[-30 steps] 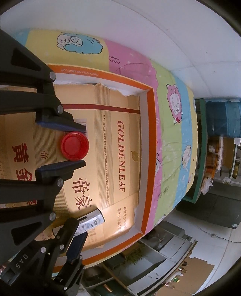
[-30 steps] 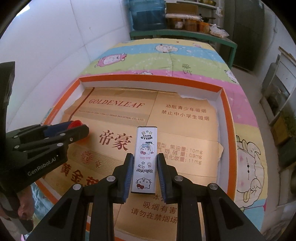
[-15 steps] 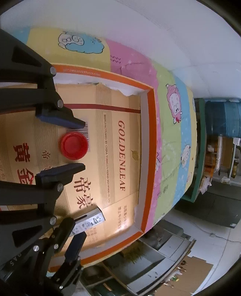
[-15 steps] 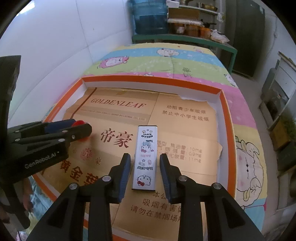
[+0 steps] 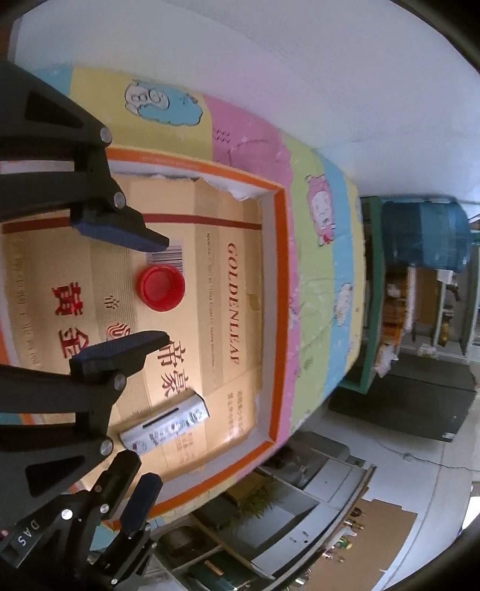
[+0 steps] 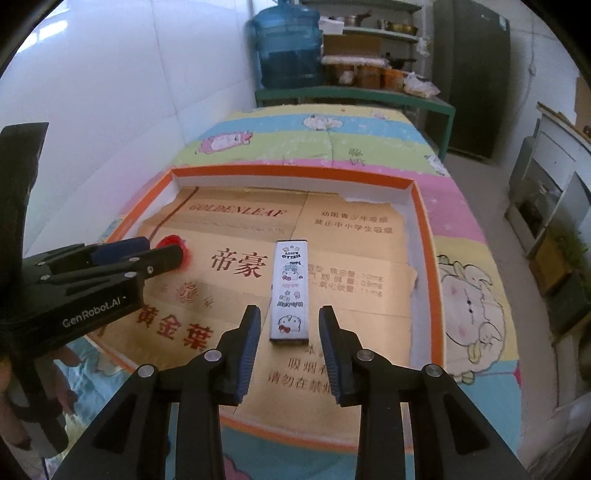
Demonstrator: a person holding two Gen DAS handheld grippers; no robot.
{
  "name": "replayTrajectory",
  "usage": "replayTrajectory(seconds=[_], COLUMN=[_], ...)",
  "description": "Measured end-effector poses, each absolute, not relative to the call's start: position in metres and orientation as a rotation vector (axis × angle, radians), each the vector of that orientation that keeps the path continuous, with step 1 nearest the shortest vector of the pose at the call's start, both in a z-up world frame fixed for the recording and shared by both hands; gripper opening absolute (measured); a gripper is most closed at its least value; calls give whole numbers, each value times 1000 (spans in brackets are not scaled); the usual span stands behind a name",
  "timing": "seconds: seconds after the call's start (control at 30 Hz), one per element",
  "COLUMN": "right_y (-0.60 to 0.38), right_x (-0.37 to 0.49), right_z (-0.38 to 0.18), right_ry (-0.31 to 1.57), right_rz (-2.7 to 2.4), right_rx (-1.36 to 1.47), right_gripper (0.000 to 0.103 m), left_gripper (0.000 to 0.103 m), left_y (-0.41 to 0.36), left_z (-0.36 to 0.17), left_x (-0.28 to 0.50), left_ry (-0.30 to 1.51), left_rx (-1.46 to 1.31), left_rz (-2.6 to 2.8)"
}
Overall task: Organize rigid objects
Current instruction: 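Open both grippers to release the red cap and white box in the tray, then move both tools back toward the remaining items on the quilt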
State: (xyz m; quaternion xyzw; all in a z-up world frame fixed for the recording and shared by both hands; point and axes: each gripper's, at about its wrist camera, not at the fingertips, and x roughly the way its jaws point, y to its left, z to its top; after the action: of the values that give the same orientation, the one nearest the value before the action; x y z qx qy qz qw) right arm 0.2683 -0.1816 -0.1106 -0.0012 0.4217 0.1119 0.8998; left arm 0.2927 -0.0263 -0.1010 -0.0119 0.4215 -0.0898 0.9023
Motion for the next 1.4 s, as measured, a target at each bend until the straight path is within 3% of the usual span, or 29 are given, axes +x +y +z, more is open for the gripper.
replayTrajectory(seconds=[0.57,1.4], right_y=[-163,-157], right_x=[151,40], right_z=[-47,-19], right_ry=[699,620], right_rz=[258,255], right_rx=[34,70], right_gripper=[33,35], left_gripper=[45,45], left_y=[-20,14], left_z=[-29,0], left_x=[174,74], left_ry=[685,594], left_rx=[21,-50], left_rz=[-122,-129])
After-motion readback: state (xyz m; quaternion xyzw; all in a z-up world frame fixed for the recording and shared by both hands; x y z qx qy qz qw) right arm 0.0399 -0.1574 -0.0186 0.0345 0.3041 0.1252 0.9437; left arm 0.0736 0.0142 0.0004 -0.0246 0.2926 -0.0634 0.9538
